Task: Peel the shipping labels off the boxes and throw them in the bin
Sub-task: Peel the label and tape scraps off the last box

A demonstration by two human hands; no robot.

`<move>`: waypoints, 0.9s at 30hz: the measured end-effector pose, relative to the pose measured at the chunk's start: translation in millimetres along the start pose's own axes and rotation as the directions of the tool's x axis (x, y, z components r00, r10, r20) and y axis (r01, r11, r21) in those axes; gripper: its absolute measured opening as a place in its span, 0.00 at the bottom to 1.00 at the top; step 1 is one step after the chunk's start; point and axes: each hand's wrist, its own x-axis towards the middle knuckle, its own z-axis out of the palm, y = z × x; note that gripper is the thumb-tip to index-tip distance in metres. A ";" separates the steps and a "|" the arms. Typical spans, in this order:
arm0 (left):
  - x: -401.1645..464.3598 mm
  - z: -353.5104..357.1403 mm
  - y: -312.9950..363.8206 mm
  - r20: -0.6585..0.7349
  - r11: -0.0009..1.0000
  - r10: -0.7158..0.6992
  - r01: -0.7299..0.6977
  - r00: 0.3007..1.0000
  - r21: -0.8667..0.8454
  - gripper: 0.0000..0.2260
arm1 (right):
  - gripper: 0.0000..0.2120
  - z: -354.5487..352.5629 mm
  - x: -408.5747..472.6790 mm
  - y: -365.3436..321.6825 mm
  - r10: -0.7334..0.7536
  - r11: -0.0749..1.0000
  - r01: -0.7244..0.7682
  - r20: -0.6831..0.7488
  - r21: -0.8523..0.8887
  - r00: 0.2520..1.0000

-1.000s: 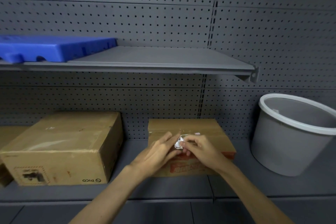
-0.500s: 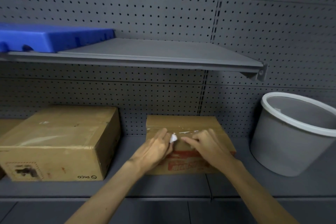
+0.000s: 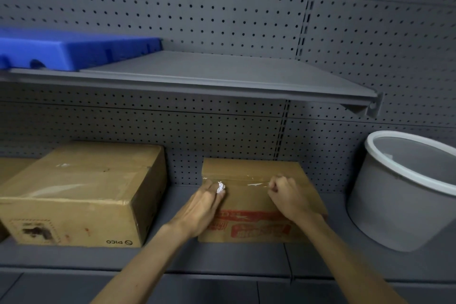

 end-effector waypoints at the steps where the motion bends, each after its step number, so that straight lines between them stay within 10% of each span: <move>1: 0.0 0.4 0.5 0.007 1.000 0.012 -0.012 1.000 0.010 0.11 | 0.07 6.1 3.3 -10.9 -0.029 0.999 0.029 0.009 0.019 1.000; 12: -0.9 -0.9 -1.8 0.051 0.998 -0.056 0.054 0.997 0.040 0.16 | 0.06 -5.3 11.9 14.6 0.100 0.990 -0.106 -0.066 -0.095 0.993; 19: 4.8 4.7 -14.8 -0.019 0.996 -0.037 0.038 0.999 0.079 0.18 | 0.04 28.0 16.4 -22.3 -0.161 0.986 0.162 -0.012 0.042 0.987; 27: 1.1 7.0 -10.6 -0.124 0.996 -0.082 0.084 0.989 0.012 0.21 | 0.07 2.4 15.0 13.1 -0.008 0.999 0.005 -0.080 -0.046 0.997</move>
